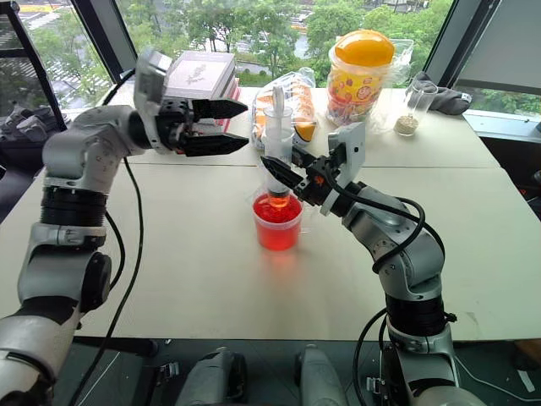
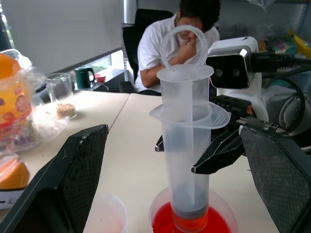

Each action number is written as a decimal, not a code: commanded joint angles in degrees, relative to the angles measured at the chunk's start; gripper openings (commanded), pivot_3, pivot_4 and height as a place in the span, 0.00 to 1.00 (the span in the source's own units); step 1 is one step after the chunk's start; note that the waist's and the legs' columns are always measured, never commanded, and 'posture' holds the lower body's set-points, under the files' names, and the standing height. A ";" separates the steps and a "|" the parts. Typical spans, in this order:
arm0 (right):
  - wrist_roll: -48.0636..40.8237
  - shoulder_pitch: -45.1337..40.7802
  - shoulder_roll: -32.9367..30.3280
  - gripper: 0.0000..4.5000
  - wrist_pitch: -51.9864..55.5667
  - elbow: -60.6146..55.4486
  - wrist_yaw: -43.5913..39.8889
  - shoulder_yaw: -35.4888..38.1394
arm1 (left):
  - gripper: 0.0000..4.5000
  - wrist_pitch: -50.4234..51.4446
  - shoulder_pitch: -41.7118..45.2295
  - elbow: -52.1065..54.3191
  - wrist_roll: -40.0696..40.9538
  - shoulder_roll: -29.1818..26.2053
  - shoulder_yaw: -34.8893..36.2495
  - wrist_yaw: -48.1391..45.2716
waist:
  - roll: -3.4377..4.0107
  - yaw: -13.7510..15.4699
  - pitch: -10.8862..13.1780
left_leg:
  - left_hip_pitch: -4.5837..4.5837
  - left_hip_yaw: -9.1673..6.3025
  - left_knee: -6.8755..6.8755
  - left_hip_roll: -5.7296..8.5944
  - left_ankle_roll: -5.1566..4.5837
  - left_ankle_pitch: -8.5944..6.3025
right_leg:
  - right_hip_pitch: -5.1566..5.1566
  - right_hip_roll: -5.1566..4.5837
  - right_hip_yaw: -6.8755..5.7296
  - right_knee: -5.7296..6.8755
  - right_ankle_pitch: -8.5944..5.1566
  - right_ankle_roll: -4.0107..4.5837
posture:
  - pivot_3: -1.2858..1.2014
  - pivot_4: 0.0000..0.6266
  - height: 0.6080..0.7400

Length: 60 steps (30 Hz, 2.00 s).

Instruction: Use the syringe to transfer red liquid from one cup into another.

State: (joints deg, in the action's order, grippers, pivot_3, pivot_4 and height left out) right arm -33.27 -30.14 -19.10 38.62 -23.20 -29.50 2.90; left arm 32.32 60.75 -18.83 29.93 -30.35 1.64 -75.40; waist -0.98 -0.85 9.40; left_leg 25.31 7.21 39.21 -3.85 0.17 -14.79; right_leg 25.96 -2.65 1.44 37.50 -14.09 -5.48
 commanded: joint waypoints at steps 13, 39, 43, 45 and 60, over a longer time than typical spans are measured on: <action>5.99 -26.75 -1.64 0.32 -15.83 34.55 -9.08 1.55 | 0.99 -0.37 -4.42 6.06 0.82 -3.82 3.17 5.81 | 0.01 -0.22 0.01 | -0.02 0.06 -0.01 -0.01 0.00 0.00 | 0.01 0.01 0.01 0.00 0.00 0.00 | 0.52 0.24 1.00; 14.24 -26.21 5.93 0.32 -33.13 56.40 -13.23 1.97 | 0.99 -16.17 18.19 -24.99 -10.29 11.02 -0.85 12.23 | 0.06 -0.53 0.04 | 0.04 0.11 -0.07 -0.01 0.24 0.14 | 0.05 0.02 0.01 -0.15 0.01 -0.02 | 0.52 0.24 1.00; 14.40 -26.02 5.95 0.32 -33.09 56.02 -13.11 1.96 | 0.99 -15.57 20.07 -28.24 -11.60 12.12 -0.73 12.55 | 0.06 -0.39 0.04 | 0.04 0.12 -0.07 -0.01 0.22 0.13 | 0.05 0.01 0.01 -0.15 0.01 -0.02 | 0.52 0.24 1.00; 14.46 -25.95 5.94 0.32 -33.07 55.86 -13.10 1.86 | 0.99 -15.37 20.45 -28.94 -11.96 12.48 -0.59 12.26 | 0.06 -0.36 0.04 | 0.05 0.12 -0.07 -0.01 0.16 0.09 | 0.05 0.01 0.01 -0.15 0.01 -0.02 | 0.52 0.24 1.00; 15.00 -25.56 6.13 0.32 -32.38 54.34 -13.04 1.46 | 0.01 -16.82 22.46 -33.95 -14.54 15.59 -0.32 12.21 | 0.06 -0.36 0.04 | 0.05 0.11 -0.07 -0.01 0.16 0.09 | 0.05 0.01 0.00 -0.16 0.01 -0.02 | 0.52 0.24 1.00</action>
State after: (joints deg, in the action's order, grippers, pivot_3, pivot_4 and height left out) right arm -18.16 -54.56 -13.34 6.95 34.53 -42.61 4.29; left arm 16.48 81.15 -52.80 15.60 -15.71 1.44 -62.93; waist -0.92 -1.20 9.44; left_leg 25.36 7.33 39.14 -3.86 0.32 -14.70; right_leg 26.00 -2.64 1.45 37.34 -14.08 -5.50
